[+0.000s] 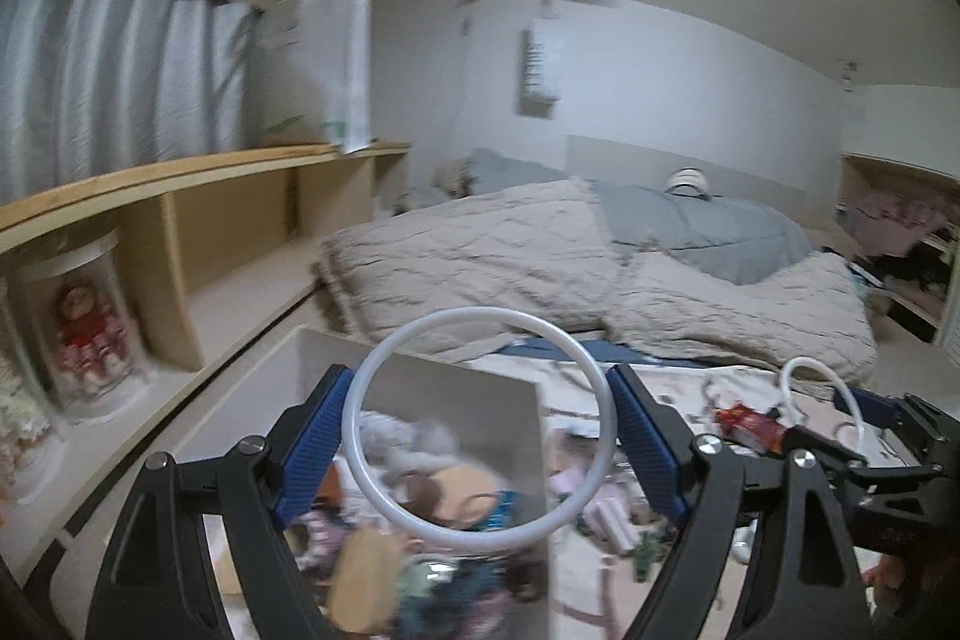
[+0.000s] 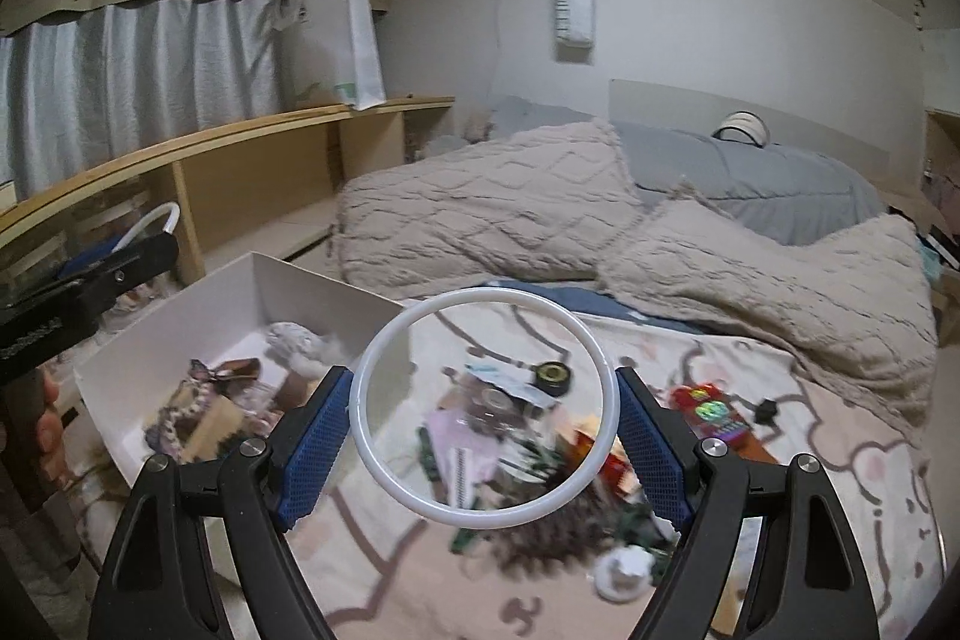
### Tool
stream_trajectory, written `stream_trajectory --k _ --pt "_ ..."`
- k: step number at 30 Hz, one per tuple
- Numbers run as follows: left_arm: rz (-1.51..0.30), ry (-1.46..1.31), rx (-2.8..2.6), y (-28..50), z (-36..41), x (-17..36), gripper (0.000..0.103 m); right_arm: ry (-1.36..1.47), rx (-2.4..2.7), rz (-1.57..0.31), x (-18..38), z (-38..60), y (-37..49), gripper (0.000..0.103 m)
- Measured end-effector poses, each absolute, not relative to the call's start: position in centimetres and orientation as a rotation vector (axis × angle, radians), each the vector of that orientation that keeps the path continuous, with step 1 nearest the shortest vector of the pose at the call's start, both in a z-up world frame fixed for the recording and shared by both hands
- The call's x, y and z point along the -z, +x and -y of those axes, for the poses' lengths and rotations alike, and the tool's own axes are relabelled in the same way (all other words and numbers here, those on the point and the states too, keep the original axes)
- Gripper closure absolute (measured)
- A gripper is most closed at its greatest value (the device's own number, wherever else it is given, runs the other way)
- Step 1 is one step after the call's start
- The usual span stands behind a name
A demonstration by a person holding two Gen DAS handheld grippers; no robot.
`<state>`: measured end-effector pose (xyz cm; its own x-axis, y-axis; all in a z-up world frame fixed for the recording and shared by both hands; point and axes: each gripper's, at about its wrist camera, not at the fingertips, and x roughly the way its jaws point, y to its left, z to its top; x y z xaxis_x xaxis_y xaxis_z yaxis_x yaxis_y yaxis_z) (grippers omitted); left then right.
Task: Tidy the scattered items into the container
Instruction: 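Carry both rings into the white shoe box and open both grippers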
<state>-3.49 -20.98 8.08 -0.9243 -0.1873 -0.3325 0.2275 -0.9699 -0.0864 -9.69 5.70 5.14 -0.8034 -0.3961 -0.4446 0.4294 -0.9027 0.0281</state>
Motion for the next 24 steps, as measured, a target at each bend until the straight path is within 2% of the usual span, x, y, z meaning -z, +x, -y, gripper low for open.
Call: stream_trajectory --k 14,24 --pt "-0.138 0.674 2.641 -4.5 27.6 -2.7 0.019 0.702 2.463 -0.17 -3.7 1.8 -10.1 0.018" --pt "-0.125 0.838 2.581 -5.7 29.1 0.5 0.018 0.776 2.343 -0.227 -1.7 6.4 -10.6 0.018"
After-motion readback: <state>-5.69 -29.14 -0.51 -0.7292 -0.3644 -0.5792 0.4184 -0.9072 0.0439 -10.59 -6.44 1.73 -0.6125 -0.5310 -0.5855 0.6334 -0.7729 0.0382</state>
